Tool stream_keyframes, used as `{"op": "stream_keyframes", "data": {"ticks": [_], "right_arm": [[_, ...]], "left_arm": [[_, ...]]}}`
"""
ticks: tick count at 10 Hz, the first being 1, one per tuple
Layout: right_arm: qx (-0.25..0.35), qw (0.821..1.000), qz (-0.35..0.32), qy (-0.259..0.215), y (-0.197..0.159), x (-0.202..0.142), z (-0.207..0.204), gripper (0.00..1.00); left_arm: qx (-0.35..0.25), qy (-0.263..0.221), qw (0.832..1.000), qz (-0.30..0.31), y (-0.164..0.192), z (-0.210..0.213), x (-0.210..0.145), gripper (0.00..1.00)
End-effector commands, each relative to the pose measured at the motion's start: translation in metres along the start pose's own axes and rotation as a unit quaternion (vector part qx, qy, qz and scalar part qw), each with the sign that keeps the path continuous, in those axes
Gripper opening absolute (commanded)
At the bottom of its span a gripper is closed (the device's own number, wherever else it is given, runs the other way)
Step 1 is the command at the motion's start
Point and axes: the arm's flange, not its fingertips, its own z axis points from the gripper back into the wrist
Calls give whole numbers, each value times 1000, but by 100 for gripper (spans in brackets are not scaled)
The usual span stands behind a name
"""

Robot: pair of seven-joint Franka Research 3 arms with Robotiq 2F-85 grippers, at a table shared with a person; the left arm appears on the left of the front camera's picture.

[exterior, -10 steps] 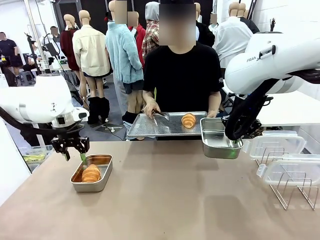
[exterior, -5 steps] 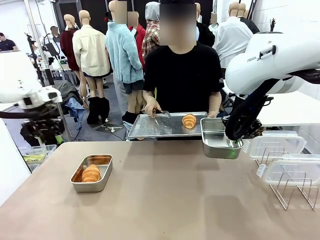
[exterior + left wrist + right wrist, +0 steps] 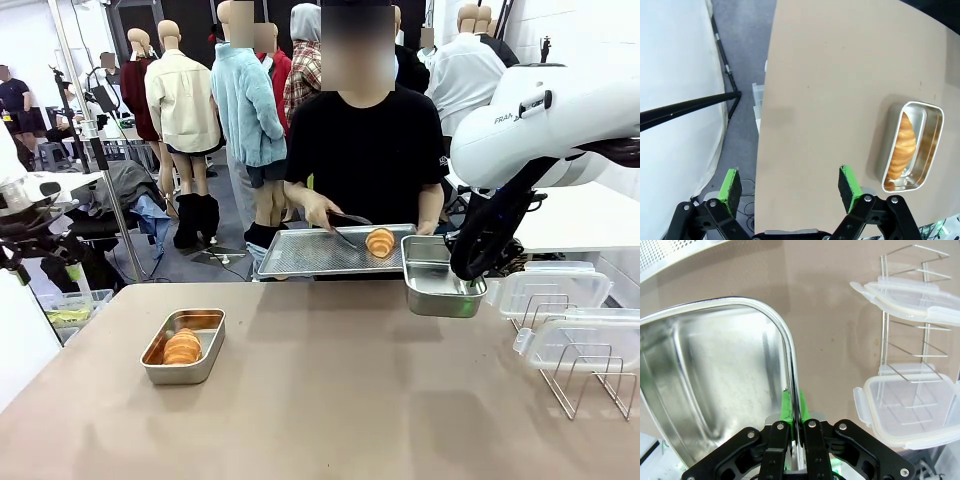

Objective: Place the bread in airtight containers.
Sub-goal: Once an object is inside an Airtight Container , place the container in the center of the table.

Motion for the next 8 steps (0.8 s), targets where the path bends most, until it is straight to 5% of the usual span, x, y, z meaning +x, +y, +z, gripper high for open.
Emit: {"op": "stream_keyframes", "data": {"ticks": [1,8], "right_arm": [[2,1000,0,-4,0,-3,1,0],[2,1000,0,-4,0,-3,1,0]], "left_arm": [[-10,-6,1000,-1,9,-4,0,100],[-1,1,1000,5,5,-1,-1,100]]}}
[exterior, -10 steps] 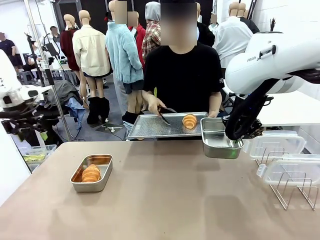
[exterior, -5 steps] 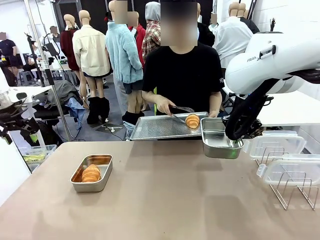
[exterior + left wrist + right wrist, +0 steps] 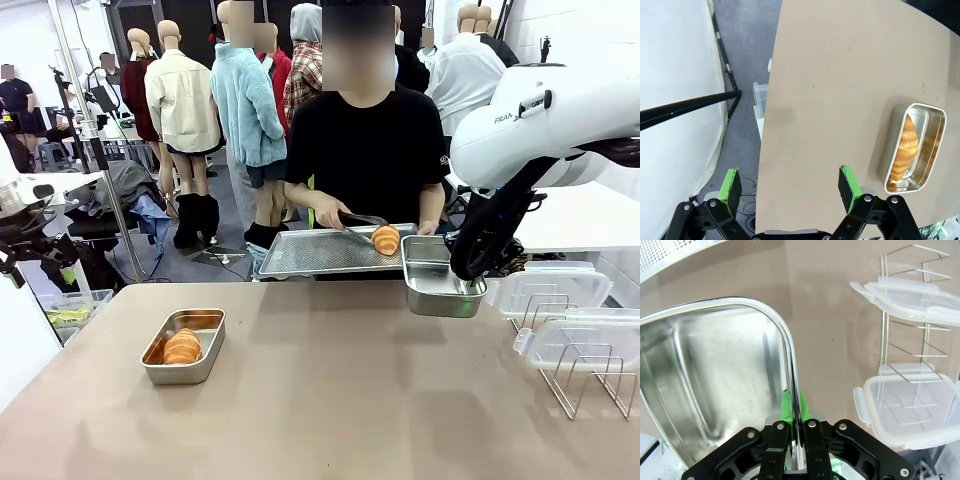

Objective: Place the bread in airtight containers.
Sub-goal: Once an object is inside an Airtight Container , place the container in the center of the table.

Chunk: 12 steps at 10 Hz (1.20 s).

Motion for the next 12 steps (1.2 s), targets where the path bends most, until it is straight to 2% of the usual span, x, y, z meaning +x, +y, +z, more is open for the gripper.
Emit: {"op": "stream_keyframes", "data": {"ticks": [1,12], "right_arm": [[2,1000,-1,-4,0,-3,1,0],[2,1000,-1,-4,0,-3,1,0]], "left_arm": [[1,1,1000,1,0,2,0,100],[1,1,1000,1,0,2,0,100]]}}
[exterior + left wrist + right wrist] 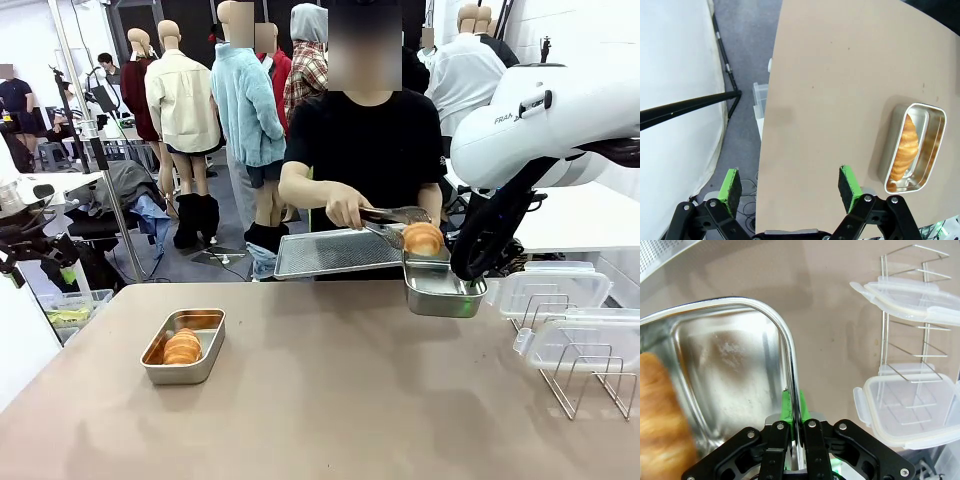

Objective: Place the bread in airtight containers.
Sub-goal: Once an object is inside an Airtight Container , place the container in the center of the table.

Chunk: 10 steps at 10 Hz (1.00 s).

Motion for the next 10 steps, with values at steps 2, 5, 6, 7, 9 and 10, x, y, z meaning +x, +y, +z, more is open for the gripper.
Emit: {"op": "stream_keyframes", "data": {"ticks": [2,5,6,7,9,10], "right_arm": [[2,1000,-1,-4,0,-3,1,0],[2,1000,-1,-4,0,-3,1,0],[2,1000,-1,-4,0,-3,1,0],[2,1000,-1,-4,0,-3,1,0],[2,1000,-1,-4,0,-3,1,0],[2,1000,-1,-4,0,-3,1,0]], "left_arm": [[1,1,1000,1,0,2,0,100],[1,1,1000,1,0,2,0,100],[1,1,1000,1,0,2,0,100],[1,1,1000,1,0,2,0,100],[1,1,1000,1,0,2,0,100],[1,1,1000,1,0,2,0,100]]}}
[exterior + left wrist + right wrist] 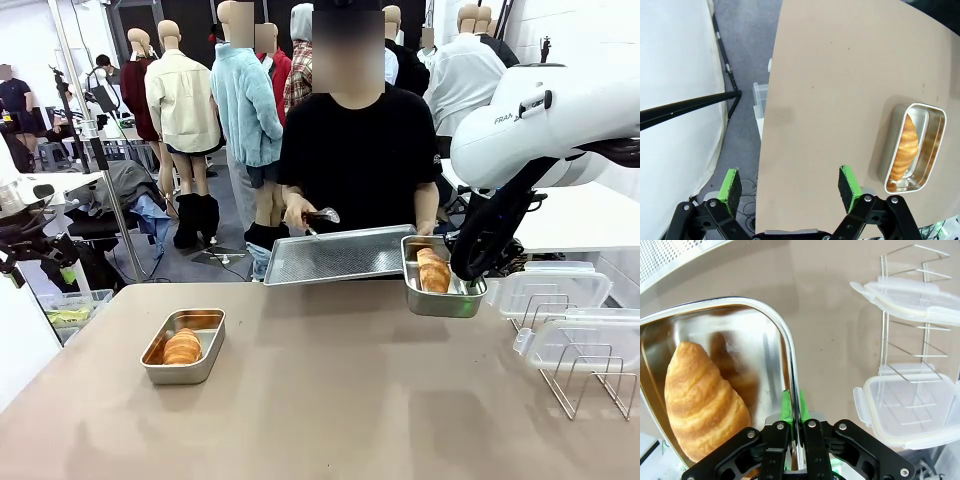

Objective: Place the bread in airtight containers.
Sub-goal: Once an object is inside an Airtight Container , place the container in the center of the table.

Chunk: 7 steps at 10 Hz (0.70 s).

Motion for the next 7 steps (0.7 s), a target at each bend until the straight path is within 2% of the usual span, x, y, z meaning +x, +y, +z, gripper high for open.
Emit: {"op": "stream_keyframes", "data": {"ticks": [1,7], "right_arm": [[2,1000,-1,-4,0,-3,1,0],[2,1000,-1,-4,0,-3,1,0]], "left_arm": [[1,1,1000,1,0,2,0,100],[1,1,1000,1,0,2,0,100]]}}
